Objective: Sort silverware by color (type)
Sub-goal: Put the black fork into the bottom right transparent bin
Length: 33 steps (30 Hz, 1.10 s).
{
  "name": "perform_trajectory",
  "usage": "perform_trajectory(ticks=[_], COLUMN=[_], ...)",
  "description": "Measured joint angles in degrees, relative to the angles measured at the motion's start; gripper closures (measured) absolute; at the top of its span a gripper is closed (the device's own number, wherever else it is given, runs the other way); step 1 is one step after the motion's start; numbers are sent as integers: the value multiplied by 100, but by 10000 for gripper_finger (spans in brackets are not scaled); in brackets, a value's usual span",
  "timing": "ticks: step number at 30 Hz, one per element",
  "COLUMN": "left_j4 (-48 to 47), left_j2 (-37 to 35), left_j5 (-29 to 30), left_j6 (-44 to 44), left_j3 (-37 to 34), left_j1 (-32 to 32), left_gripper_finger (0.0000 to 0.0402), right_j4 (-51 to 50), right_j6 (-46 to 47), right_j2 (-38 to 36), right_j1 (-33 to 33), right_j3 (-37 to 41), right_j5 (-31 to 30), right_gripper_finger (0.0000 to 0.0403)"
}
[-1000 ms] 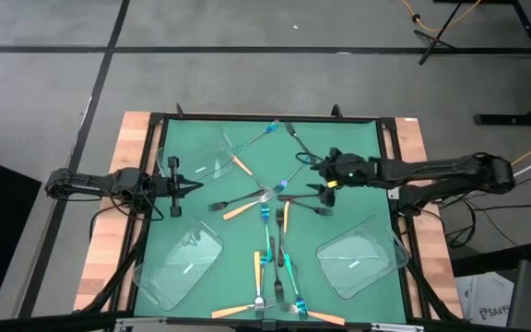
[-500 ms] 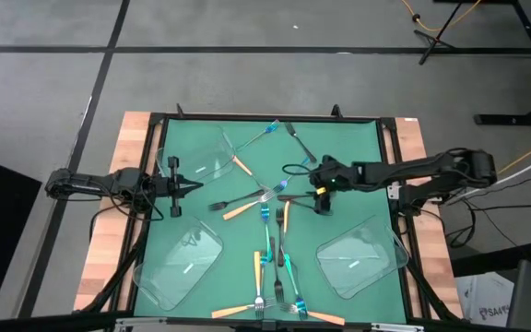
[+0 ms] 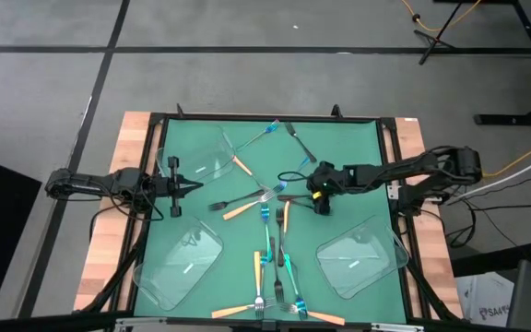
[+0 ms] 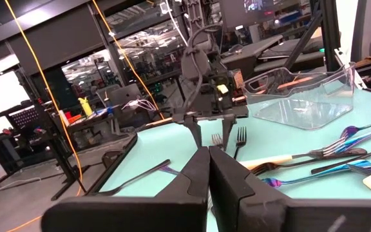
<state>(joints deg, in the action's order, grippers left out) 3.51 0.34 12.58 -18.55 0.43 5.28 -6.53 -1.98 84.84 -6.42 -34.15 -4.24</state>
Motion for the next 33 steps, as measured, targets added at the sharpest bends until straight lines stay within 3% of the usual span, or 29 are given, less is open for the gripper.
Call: perform_trajectory(ticks=[9, 20, 33], left_j4=[0, 0, 0], left_j2=[0, 0, 2], left_j5=[0, 0, 0], left_j6=[0, 0, 0], left_j3=[1, 2, 0], left_j1=[1, 2, 2], left_gripper_finger=[401, 401, 401], right_j4=[5, -19, -37], right_j6=[20, 16, 13], right_j2=[240, 242, 244], right_j1=[-2, 0, 2], right_j3=[-13, -13, -9], right_j5=[422, 446, 421], right_gripper_finger=[150, 255, 348])
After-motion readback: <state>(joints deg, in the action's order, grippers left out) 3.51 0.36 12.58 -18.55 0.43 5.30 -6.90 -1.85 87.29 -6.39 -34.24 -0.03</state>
